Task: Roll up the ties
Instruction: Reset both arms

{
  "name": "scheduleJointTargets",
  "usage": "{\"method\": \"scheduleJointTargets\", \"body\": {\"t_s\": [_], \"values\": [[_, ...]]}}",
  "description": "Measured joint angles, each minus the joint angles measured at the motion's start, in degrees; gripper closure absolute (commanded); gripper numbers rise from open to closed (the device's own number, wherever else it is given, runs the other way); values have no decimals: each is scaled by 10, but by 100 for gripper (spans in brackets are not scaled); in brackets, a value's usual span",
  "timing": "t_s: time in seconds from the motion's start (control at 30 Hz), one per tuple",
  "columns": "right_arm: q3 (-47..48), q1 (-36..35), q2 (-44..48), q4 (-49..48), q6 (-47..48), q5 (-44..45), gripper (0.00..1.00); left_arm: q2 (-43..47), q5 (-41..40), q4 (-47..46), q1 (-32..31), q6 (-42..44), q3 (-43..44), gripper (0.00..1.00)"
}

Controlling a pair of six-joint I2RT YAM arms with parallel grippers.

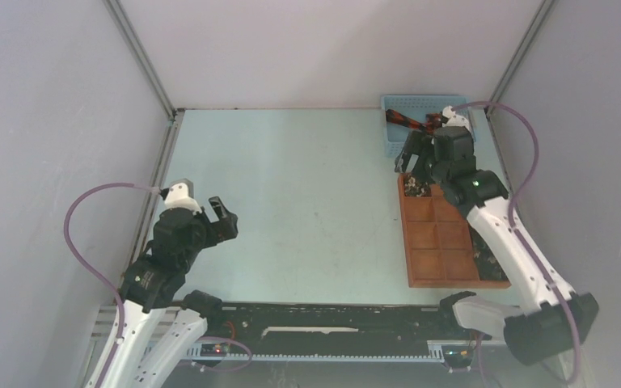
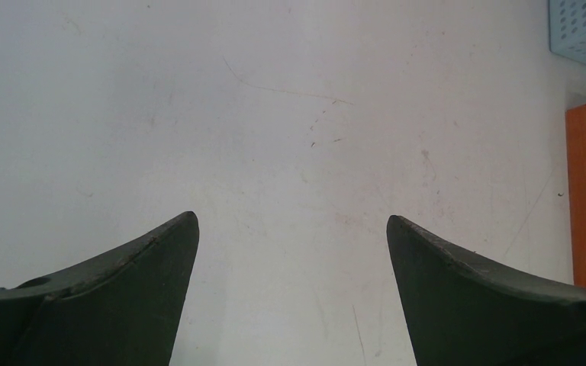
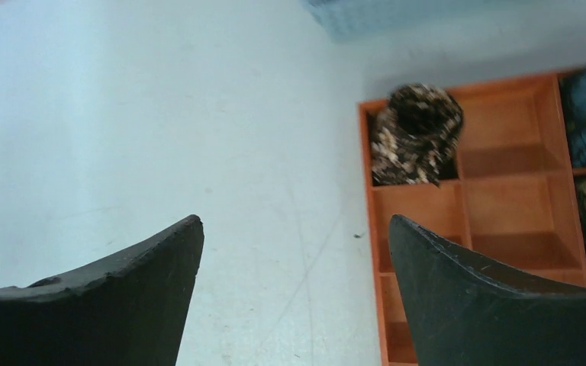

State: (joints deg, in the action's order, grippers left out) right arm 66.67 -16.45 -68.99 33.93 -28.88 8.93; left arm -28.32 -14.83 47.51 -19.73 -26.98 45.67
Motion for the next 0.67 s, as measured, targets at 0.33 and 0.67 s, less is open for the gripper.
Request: {"method": "scheduleJointTargets", "body": {"t_s": [0.33, 0.67], "values": [[2, -54, 129, -37, 50, -35, 0, 5, 0, -3, 0, 0, 0, 0], [-106, -50, 231, -56, 54, -47, 0, 5, 0, -3, 0, 0, 0, 0]]}}
